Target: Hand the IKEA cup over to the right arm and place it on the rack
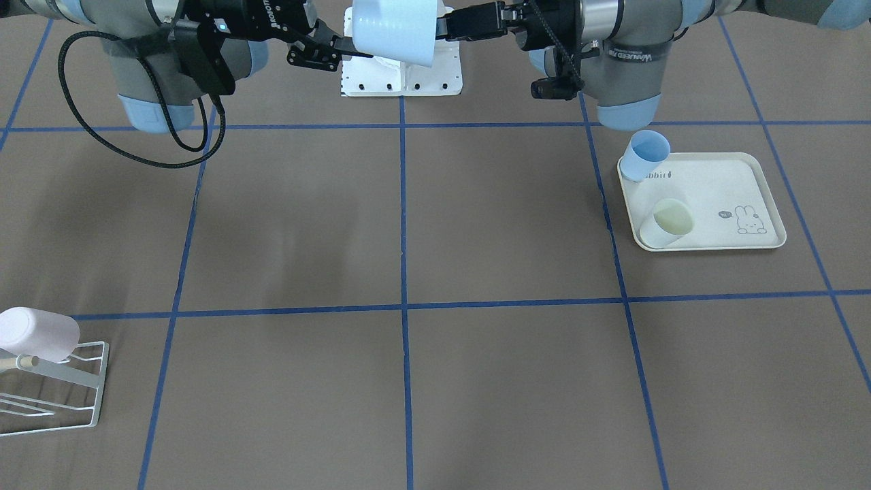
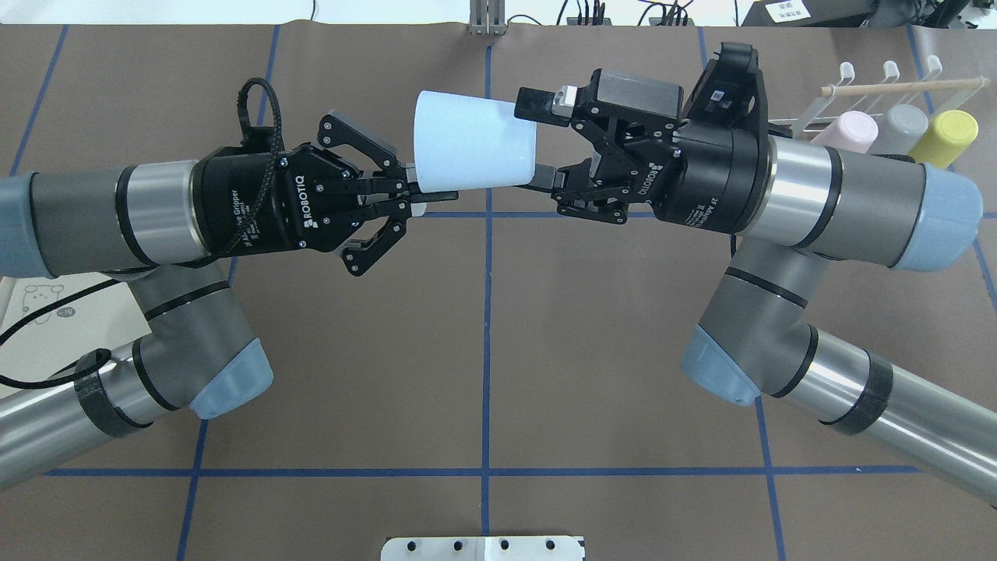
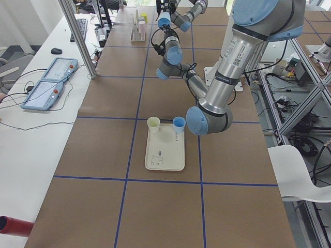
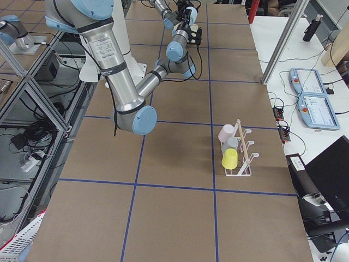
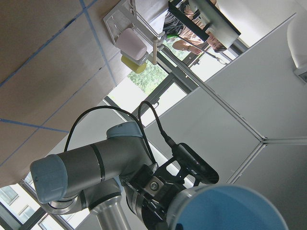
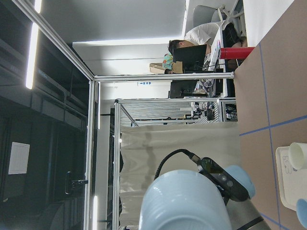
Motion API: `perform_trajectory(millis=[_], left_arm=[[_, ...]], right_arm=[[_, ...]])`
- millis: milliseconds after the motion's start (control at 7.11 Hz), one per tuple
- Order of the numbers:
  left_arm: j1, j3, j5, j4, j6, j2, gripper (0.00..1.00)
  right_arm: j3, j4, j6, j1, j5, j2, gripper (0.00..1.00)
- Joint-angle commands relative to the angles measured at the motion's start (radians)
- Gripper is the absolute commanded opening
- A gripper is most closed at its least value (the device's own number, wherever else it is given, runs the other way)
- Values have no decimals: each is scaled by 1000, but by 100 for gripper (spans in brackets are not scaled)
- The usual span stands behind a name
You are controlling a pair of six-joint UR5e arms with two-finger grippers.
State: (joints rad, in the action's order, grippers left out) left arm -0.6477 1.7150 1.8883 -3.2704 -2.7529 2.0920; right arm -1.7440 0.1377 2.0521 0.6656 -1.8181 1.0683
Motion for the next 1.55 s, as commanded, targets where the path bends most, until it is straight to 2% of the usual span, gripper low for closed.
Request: perform_trajectory(millis=[0,422,703,984,1125,1266,1406], left_arm=[[0,2,0,0,5,-1,0],[2,0,2,-2,7,-3,0],[6,0,3,-2,7,-4,0],[8,2,8,-3,74,-4,0],[8,5,8,0,76,-7,34],[6,12,8,2,72,-12,99],[6,17,9,0,71,-19,100]], right_arm=[[3,-18,-3,-7,0,-1,90],[3,-21,-3,-11,0,-1,88],[1,-21,-6,-9,0,1,66],[1,-21,-4,-8,-1,1,52],[0,-21,-4,-8,-1,1,45],[0,-20,-4,-6,-1,1,44],[-3,-18,-4,-6,-1,2,44]])
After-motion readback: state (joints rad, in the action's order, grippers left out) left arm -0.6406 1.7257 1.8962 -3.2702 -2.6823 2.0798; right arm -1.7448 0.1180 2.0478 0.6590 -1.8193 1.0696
